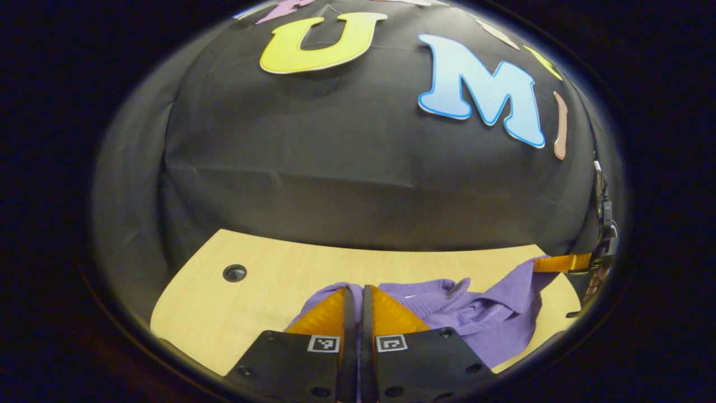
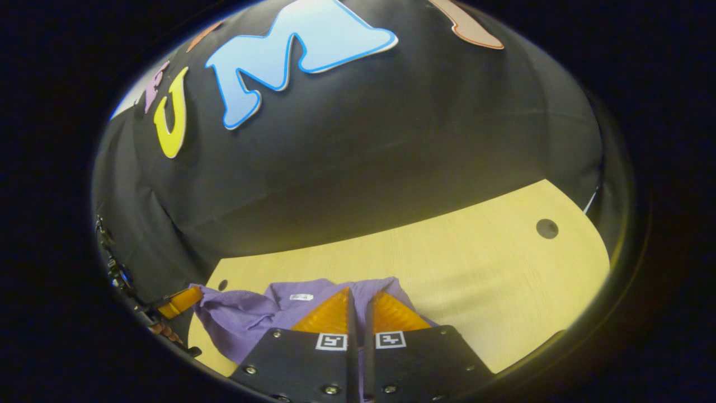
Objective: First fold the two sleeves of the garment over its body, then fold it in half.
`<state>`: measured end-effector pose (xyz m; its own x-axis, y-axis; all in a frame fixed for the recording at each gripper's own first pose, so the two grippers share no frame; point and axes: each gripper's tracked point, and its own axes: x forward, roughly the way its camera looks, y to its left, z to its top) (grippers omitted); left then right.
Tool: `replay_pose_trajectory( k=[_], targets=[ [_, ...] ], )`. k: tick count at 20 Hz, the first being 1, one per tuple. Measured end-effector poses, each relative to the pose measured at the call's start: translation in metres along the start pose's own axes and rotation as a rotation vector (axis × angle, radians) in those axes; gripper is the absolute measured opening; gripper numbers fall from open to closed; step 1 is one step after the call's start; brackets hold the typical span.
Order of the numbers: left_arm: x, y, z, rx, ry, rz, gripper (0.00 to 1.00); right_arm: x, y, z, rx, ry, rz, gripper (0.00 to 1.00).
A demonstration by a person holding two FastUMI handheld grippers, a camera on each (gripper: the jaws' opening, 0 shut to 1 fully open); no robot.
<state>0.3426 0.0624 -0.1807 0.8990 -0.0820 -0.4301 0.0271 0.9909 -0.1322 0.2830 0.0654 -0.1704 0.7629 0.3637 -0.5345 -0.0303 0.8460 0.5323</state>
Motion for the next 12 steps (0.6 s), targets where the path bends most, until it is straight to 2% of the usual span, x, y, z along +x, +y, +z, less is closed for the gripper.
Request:
replay_pose_trajectory(
  k=[8,12],
  targets=[
    [0.024,0.012,-0.015,0.019,-0.001,0.097,0.09,0.045,-0.010,-0.020,-0.041,0.031,-0.061,0.04],
    [0.029,0.015,-0.018,0.034,0.005,0.136,0.10,0.044,-0.011,-0.024,-0.073,0.038,-0.081,0.08]
  ],
)
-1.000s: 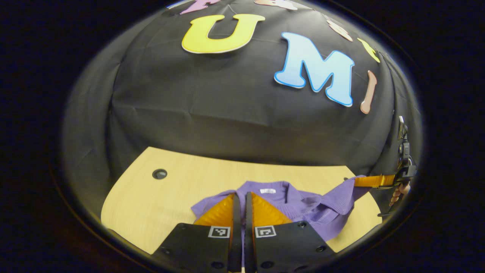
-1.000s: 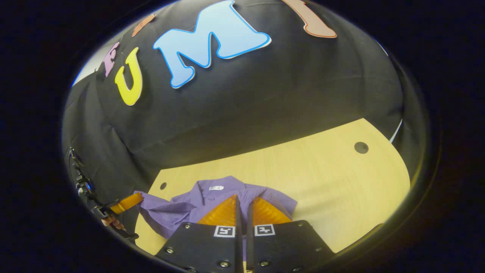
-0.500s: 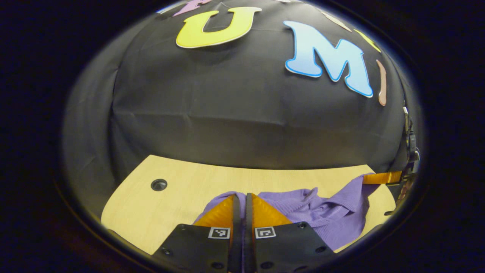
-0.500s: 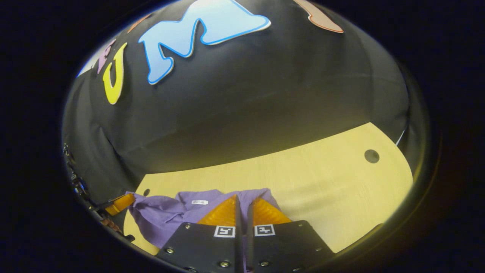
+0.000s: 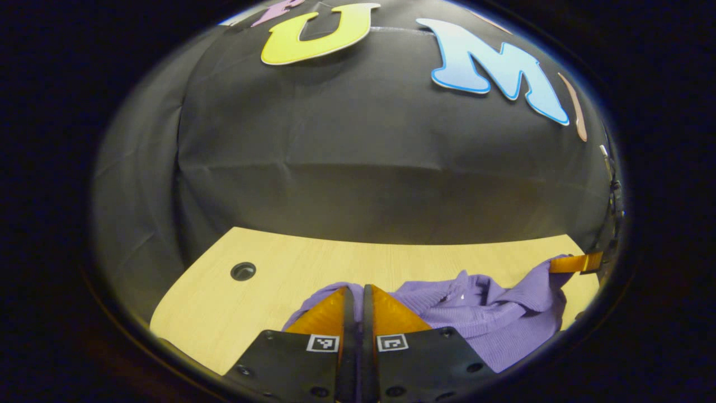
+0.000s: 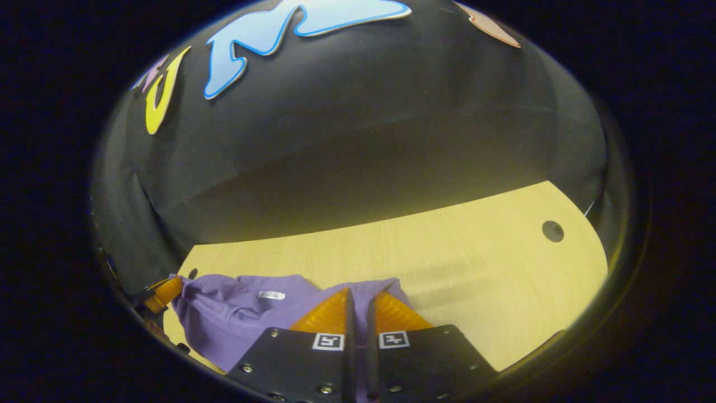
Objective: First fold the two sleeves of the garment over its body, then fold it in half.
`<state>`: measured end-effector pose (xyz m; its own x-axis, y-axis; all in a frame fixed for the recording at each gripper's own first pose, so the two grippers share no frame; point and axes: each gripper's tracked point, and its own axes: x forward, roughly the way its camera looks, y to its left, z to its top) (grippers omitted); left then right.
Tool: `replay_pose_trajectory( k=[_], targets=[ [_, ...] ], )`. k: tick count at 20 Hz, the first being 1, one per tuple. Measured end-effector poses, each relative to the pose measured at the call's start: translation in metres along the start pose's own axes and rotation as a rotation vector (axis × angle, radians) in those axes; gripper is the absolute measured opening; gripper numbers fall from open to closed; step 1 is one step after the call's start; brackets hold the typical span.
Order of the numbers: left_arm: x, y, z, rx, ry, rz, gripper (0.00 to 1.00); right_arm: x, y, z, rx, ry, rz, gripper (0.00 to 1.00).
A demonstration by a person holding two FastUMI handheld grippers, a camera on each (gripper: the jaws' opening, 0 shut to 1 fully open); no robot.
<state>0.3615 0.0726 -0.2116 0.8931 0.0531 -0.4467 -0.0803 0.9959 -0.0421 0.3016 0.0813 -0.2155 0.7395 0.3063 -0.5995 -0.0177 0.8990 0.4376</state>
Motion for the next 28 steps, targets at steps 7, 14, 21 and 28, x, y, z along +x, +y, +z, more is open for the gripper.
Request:
replay_pose_trajectory(
  k=[7,14,21,28],
  targets=[
    [-0.018,-0.009,0.005,-0.027,0.007,-0.016,0.31,-0.010,-0.004,0.007,-0.057,-0.018,-0.019,0.27],
    [-0.054,-0.019,0.032,-0.025,-0.061,-0.033,0.70,-0.056,-0.003,0.023,-0.165,-0.086,-0.020,0.67],
    [-0.105,-0.017,0.067,-0.017,-0.160,-0.063,0.92,-0.126,0.022,0.034,-0.249,-0.198,-0.052,0.80],
    [-0.182,-0.001,0.091,0.001,-0.271,-0.107,0.92,-0.216,0.067,0.030,-0.311,-0.346,-0.094,0.80]
  ],
)
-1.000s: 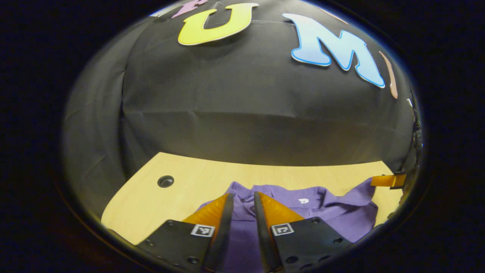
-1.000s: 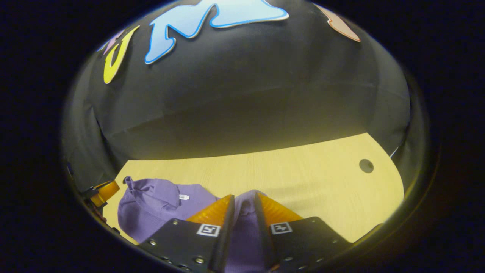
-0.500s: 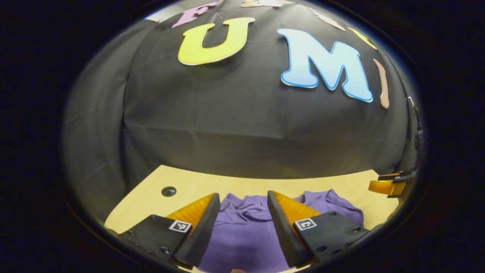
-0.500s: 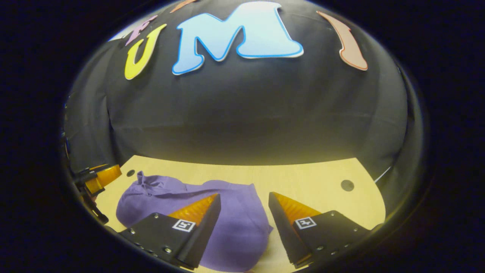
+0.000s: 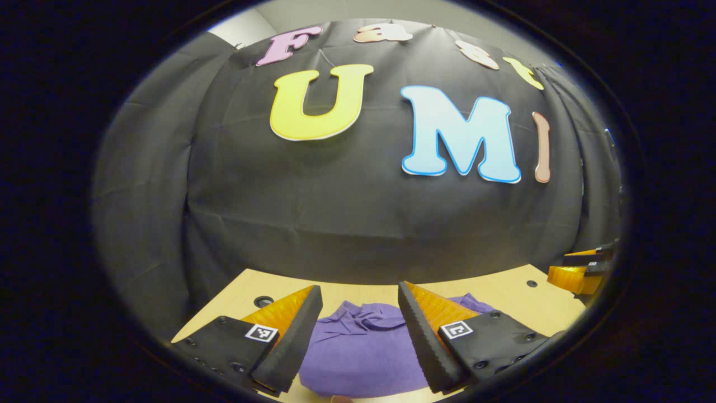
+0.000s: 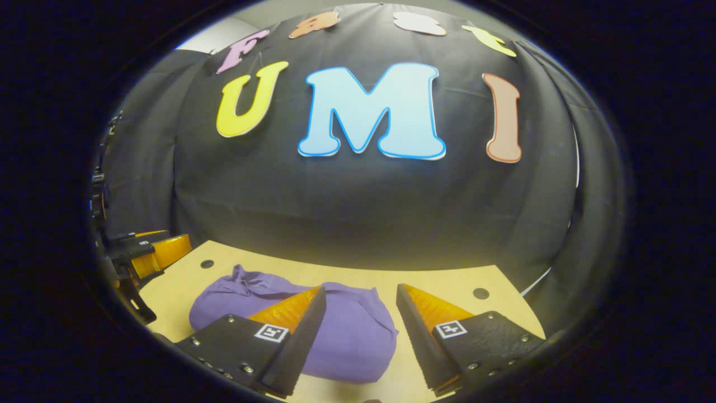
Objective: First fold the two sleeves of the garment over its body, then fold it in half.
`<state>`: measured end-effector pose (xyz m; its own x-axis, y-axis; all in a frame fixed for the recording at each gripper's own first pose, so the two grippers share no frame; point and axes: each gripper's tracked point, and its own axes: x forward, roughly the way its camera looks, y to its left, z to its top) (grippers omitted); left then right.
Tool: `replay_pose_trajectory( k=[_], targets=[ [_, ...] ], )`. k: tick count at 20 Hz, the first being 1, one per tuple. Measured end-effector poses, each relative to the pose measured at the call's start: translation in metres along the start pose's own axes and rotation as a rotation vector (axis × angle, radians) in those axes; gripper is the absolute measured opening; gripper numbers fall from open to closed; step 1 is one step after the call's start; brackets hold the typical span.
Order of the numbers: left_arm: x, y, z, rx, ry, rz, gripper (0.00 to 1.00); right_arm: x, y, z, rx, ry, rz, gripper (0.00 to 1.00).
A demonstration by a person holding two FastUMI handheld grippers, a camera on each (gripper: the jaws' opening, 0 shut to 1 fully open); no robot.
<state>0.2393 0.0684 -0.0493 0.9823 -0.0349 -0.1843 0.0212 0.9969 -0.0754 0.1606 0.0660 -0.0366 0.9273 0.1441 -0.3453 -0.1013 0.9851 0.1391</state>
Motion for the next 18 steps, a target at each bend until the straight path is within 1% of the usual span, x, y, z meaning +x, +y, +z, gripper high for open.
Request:
replay_pose_trajectory(
  k=[4,8,10,12,13,16,18],
  targets=[
    [-0.035,0.006,0.008,0.024,-0.039,-0.015,0.91,-0.046,0.014,0.008,-0.030,-0.069,-0.044,0.80],
    [-0.069,0.002,0.018,0.058,-0.083,-0.044,0.91,-0.083,0.023,0.008,-0.014,-0.105,-0.064,0.80],
    [-0.086,-0.006,0.022,0.081,-0.107,-0.053,0.91,-0.096,0.027,0.007,-0.009,-0.118,-0.072,0.80],
    [-0.103,-0.016,0.025,0.100,-0.126,-0.065,0.91,-0.107,0.024,0.007,-0.016,-0.123,-0.078,0.80],
    [-0.105,-0.026,0.033,0.107,-0.133,-0.066,0.91,-0.112,0.021,0.007,-0.019,-0.126,-0.086,0.80],
    [-0.127,-0.041,0.034,0.107,-0.150,-0.076,0.92,-0.124,0.014,0.013,-0.029,-0.156,-0.099,0.80],
    [-0.137,-0.046,0.032,0.100,-0.150,-0.070,0.91,-0.133,0.010,0.012,-0.042,-0.170,-0.105,0.80]
  ],
)
